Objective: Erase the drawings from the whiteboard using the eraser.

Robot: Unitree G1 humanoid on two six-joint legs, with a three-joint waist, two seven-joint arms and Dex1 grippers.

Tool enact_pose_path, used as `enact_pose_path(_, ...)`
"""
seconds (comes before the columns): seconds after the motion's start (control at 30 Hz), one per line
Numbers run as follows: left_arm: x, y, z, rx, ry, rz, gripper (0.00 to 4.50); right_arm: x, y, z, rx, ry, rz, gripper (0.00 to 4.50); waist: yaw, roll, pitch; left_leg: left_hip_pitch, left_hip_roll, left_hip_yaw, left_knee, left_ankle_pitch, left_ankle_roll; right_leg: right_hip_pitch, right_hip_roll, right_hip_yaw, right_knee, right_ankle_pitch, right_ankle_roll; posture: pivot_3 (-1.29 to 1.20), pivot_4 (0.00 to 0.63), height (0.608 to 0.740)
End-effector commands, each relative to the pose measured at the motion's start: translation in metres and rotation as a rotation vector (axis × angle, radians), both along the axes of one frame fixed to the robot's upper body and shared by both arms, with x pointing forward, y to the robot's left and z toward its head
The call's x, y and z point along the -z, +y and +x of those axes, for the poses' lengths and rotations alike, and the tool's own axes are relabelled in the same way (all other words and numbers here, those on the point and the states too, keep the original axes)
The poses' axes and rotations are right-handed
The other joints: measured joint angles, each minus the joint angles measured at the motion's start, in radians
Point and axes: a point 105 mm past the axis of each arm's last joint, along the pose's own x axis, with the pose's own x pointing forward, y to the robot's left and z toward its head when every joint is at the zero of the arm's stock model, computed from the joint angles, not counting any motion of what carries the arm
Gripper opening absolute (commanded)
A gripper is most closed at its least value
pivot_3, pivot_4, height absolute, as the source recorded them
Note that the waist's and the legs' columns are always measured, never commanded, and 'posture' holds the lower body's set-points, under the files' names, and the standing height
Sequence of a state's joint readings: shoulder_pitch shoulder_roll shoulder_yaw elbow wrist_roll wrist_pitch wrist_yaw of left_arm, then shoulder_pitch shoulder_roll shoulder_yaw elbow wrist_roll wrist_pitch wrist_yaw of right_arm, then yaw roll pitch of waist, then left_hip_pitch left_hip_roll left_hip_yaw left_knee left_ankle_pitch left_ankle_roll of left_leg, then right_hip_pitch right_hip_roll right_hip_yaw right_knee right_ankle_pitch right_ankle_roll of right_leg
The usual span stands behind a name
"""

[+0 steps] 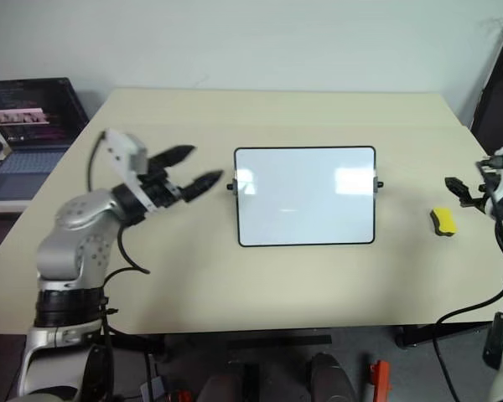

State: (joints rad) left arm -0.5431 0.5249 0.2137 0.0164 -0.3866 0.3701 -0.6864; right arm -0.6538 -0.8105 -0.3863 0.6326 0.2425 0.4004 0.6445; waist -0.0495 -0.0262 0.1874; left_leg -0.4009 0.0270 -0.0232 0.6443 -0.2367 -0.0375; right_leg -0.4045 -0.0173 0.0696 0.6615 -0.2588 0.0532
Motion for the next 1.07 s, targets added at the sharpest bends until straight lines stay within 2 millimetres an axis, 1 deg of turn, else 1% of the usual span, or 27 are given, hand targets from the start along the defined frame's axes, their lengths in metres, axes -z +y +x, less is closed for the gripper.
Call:
enact_pose_path(0.03,0.007,0.023,0.014,-0.215,-0.057,-0.021,4.5,0.007,0.01,-0.005,-0.026,-0.103,0.09,4.48,0.005,0.0,0.0,0.0,0.0,0.0,0.0,0.0,0.0,0.0,0.0,0.0,0.0,0.001,0.001,0.0,0.15,0.74)
enact_pose_path(0.1,0.027,0.024,0.023,-0.291,-0.042,-0.012,4.5,0.022,0.019,-0.003,-0.026,-0.102,0.113,4.48,0.008,0.0,0.0,0.0,-0.001,0.0,0.001,0.0,0.0,0.001,-0.001,0.001,0.0,0.001,0.002,0.0,0.15,0.74)
enact_pose_path(0.17,0.05,0.016,0.027,-0.317,-0.019,-0.005,4.5,0.037,0.03,-0.001,-0.031,-0.082,0.101,4.48,0.01,0.0,0.0,0.0,-0.002,0.001,0.001,0.0,0.0,0.0,-0.002,0.002,0.0,0.002,0.003,0.0,0.15,0.74)
enact_pose_path(0.2,0.059,0.011,0.028,-0.322,-0.011,-0.01,4.5,0.041,0.035,0.0,-0.036,-0.089,0.098,4.48,0.01,0.0,0.0,0.0,-0.002,0.001,0.001,0.0,0.0,0.0,-0.002,0.002,0.0,0.002,0.003,0.0,0.15,0.74)
enact_pose_path(0.3,0.08,0.001,0.029,-0.364,0.004,-0.047,4.5,0.032,0.045,0.001,-0.023,-0.177,0.118,4.48,0.013,0.0,0.0,0.0,-0.002,0.002,0.001,0.0,0.0,-0.001,-0.002,0.002,0.0,0.002,0.003,0.0,0.15,0.74)
enact_pose_path(0.33,0.084,0.0,0.029,-0.372,0.005,-0.052,4.5,0.03,0.047,0.001,-0.017,-0.199,0.117,4.48,0.013,0.0,0.0,0.0,-0.002,0.002,0.001,0.0,0.0,-0.001,-0.002,0.002,0.001,0.002,0.003,0.0,0.15,0.74)
enact_pose_path(0.43,0.095,-0.004,0.028,-0.405,0.01,-0.073,4.5,0.033,0.057,0.001,-0.035,-0.195,0.085,4.48,0.014,0.0,0.0,0.0,-0.001,0.001,0.0,0.0,0.0,-0.001,-0.001,0.002,0.001,0.002,0.003,0.0,0.15,0.74)
enact_pose_path(0.5,0.099,-0.005,0.028,-0.43,0.005,-0.074,4.5,0.038,0.062,0.002,-0.037,-0.187,0.076,4.48,0.016,0.0,0.0,0.0,-0.001,0.001,0.0,0.0,0.0,-0.001,-0.001,0.001,0.001,0.003,0.003,0.0,0.15,0.74)
enact_pose_path(0.57,0.103,-0.008,0.027,-0.441,-0.001,-0.058,4.5,0.048,0.07,0.002,-0.032,-0.171,0.056,4.48,0.016,0.0,-0.001,0.0,-0.002,0.001,0.001,0.0,0.0,0.0,-0.001,0.001,0.001,0.003,0.003,0.0,0.15,0.74)
enact_pose_path(0.63,0.103,-0.006,0.028,-0.467,-0.009,-0.064,4.5,0.058,0.074,0.002,-0.023,-0.162,0.026,4.48,0.016,0.0,-0.001,0.0,-0.002,0.001,0.001,0.0,0.0,0.0,-0.001,0.002,0.001,0.003,0.003,0.0,0.15,0.74)
enact_pose_path(0.77,0.096,0.003,0.031,-0.504,-0.038,-0.065,4.5,0.062,0.073,0.005,0.017,-0.164,0.034,4.48,0.016,0.0,-0.001,0.0,-0.002,0.001,0.001,0.0,0.0,-0.001,-0.002,0.002,0.002,0.003,0.003,0.0,0.15,0.74)
enact_pose_path(0.87,0.091,0.005,0.033,-0.511,-0.053,-0.069,4.5,0.066,0.076,0.008,0.01,-0.157,0.028,4.48,0.016,0.0,-0.001,0.0,-0.002,0.001,0.001,0.0,0.0,-0.001,-0.002,0.001,0.001,0.003,0.003,0.0,0.15,0.74)
enact_pose_path(1.0,0.091,0.011,0.032,-0.538,-0.056,-0.069,4.5,0.073,0.072,0.009,0.041,-0.15,0.033,4.48,0.016,0.0,-0.001,0.0,-0.002,0.001,0.0,0.0,0.0,-0.001,-0.002,0.001,0.001,0.003,0.003,0.0,0.15,0.74)
enact_pose_path(1.07,0.091,0.013,0.031,-0.541,-0.055,-0.064,4.5,0.074,0.073,0.01,0.043,-0.153,0.035,4.48,0.016,0.0,-0.001,0.0,-0.002,0.001,0.0,0.0,0.0,-0.001,-0.002,0.001,0.001,0.003,0.003,0.0,0.15,0.74)
